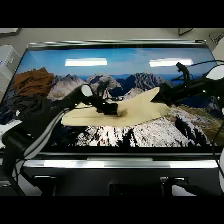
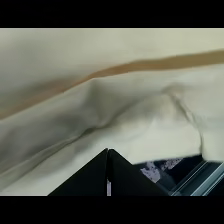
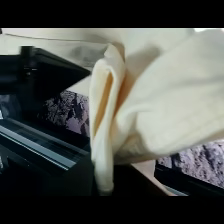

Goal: Fold the clothes and pants, and hang the long-sleeved shirts on hangers.

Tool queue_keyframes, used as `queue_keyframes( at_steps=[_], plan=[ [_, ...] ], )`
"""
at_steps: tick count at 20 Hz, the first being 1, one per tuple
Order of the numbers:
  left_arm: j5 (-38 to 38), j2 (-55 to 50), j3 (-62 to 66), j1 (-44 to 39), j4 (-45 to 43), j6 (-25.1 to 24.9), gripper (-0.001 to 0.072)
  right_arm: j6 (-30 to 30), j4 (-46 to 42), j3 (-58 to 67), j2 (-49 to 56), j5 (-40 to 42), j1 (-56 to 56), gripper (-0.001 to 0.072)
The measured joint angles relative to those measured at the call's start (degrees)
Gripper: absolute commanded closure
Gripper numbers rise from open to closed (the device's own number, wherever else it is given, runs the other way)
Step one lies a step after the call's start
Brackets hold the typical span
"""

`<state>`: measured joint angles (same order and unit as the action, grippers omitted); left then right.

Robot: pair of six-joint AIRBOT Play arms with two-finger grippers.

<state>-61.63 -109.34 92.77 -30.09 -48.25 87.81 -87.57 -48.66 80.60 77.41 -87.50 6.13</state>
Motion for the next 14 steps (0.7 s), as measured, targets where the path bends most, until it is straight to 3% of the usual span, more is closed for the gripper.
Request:
queue_keyframes(
  at_steps=[9,12,14],
  plan=[
    [21.2,-6.1,-0.1,-16.2,27.7,2.8,0.0687,-5.9,0.9,3.6,-9.9,0.5,-4.0,0.0677],
    [25.9,-6.5,-0.1,-17.6,32.2,0.8,0.0690,-6.4,-0.8,4.4,-9.5,0.5,-4.2,0.0678],
    [25.1,-6.4,-0.1,-15.7,32.0,-1.1,0.0691,-6.4,-1.9,4.6,-7.8,0.2,-4.2,0.0678]
  ],
)
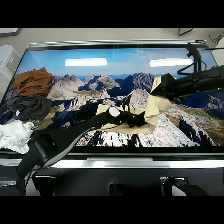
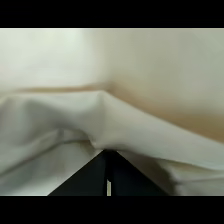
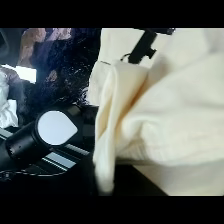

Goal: Fold the clothes and pants, and hang the long-sleeved shirts on hangers.

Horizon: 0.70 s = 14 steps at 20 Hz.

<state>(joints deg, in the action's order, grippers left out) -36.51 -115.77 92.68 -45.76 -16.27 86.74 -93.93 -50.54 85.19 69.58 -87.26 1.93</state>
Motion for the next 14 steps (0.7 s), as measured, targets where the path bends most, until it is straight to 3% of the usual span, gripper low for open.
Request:
queue_keyframes(
  at_steps=[6,12,13,14],
  plan=[
    [-11.1,6.6,0.0,14.4,-15.5,-2.2,0.0690,1.8,-0.6,0.2,9.2,2.7,-4.2,0.0677],
    [-17.7,23.2,0.0,29.7,-23.7,-3.8,0.0689,2.4,5.2,0.2,21.7,14.4,-15.3,0.0661],
    [-18.2,26.3,0.0,31.5,-24.1,-3.9,0.0689,2.5,7.1,0.2,24.2,16.8,-17.4,0.0546],
    [-18.7,28.9,0.0,32.7,-24.5,-4.1,0.0689,2.6,9.0,0.2,26.4,18.8,-19.3,0.0268]
  ],
)
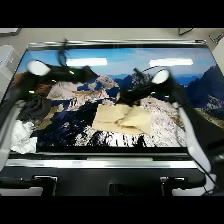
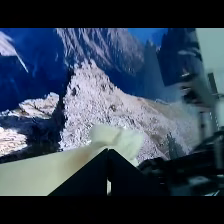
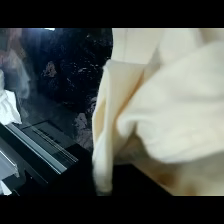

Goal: Fold the clothes and pants, and hang the long-sleeved shirts on hangers.

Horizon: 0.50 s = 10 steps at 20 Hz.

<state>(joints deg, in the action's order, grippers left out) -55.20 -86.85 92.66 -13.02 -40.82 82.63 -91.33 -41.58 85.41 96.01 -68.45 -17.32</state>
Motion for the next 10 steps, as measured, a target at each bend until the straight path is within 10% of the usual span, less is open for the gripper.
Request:
queue_keyframes(
  at_steps=[1,10],
  plan=[
    [-0.1,2.6,0.0,0.9,-0.2,-0.1,0.0689,0.0,2.0,0.0,2.2,1.9,-1.7,0.0001],
    [-2.4,12.3,0.0,2.6,-2.4,-2.8,0.0689,0.4,4.3,0.1,4.0,0.9,3.3,0.0016]
  ],
)
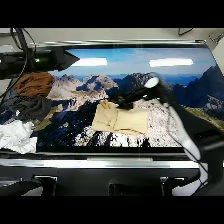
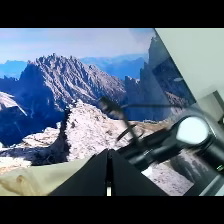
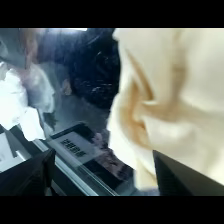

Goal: Fold the clothes and pants, and hang the long-sleeved shirts on hangers.

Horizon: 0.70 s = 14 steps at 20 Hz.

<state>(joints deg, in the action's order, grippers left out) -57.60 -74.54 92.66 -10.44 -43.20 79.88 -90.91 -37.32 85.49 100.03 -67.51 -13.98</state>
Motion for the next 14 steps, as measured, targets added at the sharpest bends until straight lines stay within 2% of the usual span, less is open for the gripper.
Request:
queue_keyframes(
  at_steps=[5,7,9,11,14],
  plan=[
    [-0.5,0.5,0.0,0.1,-1.9,-0.3,0.0689,-2.9,-20.7,-2.1,-7.1,-12.8,14.6,0.0033],
    [-0.6,0.6,0.0,0.1,-2.1,-0.3,0.0689,-3.7,-24.9,-6.5,-8.2,-15.5,18.4,0.0035],
    [-0.7,0.6,0.0,0.1,-2.3,-0.3,0.0689,-2.4,-24.2,-12.8,-8.8,-14.9,20.2,0.0040],
    [-0.8,0.6,0.0,0.1,-2.4,-0.2,0.0688,0.8,-19.4,-18.9,-9.1,-11.3,21.2,0.0046],
    [-0.8,0.6,0.0,0.0,-2.4,0.3,0.0689,5.3,-11.6,-25.2,-9.0,-5.7,21.9,0.0131]
  ],
)
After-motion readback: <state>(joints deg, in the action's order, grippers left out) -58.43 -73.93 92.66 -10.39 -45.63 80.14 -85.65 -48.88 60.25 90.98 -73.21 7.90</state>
